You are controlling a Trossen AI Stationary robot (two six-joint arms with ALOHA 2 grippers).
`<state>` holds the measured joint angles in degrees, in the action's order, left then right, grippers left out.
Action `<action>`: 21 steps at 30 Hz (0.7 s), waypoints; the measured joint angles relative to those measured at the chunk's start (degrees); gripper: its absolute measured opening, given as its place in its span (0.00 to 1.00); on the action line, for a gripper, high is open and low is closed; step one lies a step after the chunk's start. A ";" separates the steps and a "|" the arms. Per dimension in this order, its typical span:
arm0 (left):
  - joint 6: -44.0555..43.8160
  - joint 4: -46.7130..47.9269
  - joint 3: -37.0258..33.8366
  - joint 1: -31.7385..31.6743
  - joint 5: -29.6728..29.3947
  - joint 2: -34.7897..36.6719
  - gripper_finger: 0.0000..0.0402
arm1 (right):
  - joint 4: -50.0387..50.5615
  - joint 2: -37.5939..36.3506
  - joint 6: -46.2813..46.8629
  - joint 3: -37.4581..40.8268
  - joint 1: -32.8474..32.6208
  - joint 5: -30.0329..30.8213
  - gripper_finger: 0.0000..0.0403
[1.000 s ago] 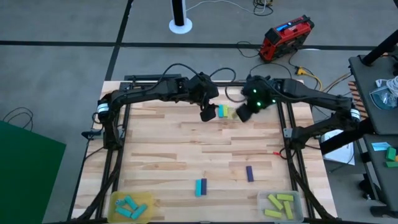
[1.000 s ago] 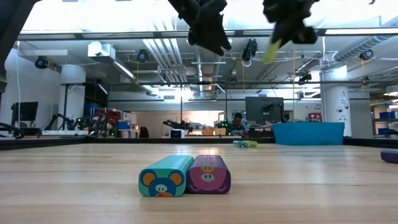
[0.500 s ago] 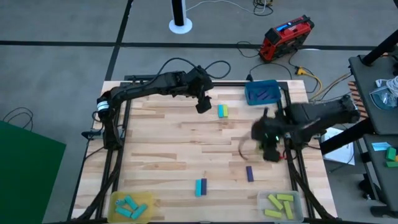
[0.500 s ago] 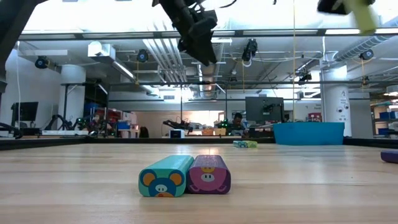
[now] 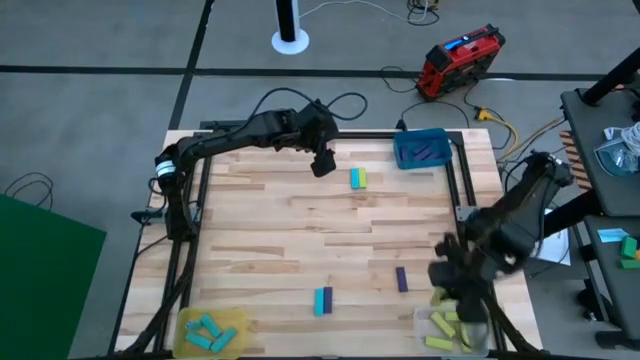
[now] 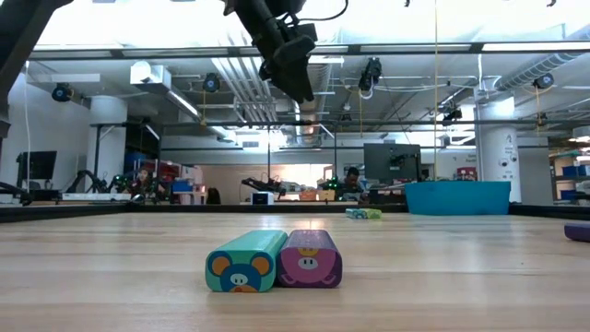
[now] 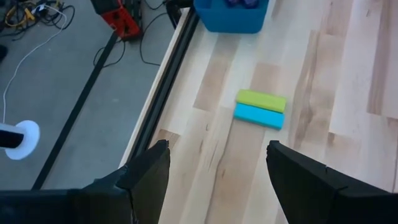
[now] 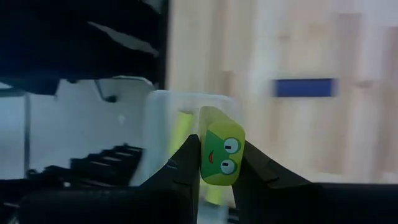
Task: Sort blocks
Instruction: Put the green block into the transparent bin, then put the violet block into the blue bin
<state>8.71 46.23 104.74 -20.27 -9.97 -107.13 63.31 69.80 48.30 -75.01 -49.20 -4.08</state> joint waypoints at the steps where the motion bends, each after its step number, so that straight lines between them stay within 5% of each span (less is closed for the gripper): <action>1: 0.00 0.00 -0.05 -0.04 -0.01 0.00 0.60 | -1.11 0.85 1.81 0.34 -1.86 0.67 0.13; 9: 0.00 -0.01 -0.73 -0.38 0.01 0.00 0.60 | -2.58 9.49 5.53 0.67 -9.33 1.12 0.18; 15: -0.11 0.01 -0.76 -0.42 0.01 0.00 0.60 | -4.50 14.17 4.65 0.47 -10.55 0.46 0.32; 21: -0.17 0.14 -0.76 -0.42 0.01 0.00 0.60 | -2.75 13.99 4.21 0.40 -10.08 -0.19 0.30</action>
<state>8.54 46.37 103.98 -20.69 -9.96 -107.13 60.57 83.80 52.51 -74.61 -59.27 -4.27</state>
